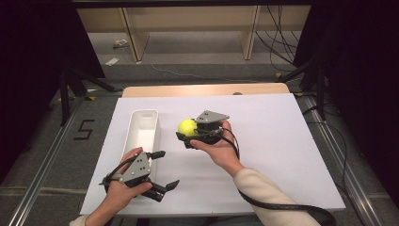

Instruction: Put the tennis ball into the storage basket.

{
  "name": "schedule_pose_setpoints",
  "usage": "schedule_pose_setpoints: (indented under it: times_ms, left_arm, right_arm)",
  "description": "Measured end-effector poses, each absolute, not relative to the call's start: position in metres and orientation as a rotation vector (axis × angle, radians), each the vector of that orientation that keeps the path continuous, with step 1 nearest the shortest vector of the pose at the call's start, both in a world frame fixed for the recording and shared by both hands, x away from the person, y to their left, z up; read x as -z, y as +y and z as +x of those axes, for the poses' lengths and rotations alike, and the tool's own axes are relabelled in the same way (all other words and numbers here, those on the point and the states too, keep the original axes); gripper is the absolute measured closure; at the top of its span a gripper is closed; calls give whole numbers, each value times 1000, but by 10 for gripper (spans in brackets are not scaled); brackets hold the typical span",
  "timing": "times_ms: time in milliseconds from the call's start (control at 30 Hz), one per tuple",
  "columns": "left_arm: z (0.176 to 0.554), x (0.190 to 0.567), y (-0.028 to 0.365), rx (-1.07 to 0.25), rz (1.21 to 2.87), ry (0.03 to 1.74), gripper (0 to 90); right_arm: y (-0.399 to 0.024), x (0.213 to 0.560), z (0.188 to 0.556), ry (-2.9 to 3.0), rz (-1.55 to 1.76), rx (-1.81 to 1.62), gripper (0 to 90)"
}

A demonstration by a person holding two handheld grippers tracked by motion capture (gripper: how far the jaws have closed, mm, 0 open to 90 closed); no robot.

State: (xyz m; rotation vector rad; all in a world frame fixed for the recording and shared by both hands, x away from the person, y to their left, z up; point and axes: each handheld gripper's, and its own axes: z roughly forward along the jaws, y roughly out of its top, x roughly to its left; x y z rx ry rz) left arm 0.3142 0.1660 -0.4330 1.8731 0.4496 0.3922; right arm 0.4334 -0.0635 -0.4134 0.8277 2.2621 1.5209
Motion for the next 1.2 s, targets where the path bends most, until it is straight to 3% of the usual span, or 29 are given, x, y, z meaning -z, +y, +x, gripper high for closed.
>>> schedule_pose_setpoints:
  times_ms: [1200]
  left_arm:
    - [314,433,166,-393,1875,447,0]
  right_arm:
    - [-54,414,434,2277,818,-1523,266]
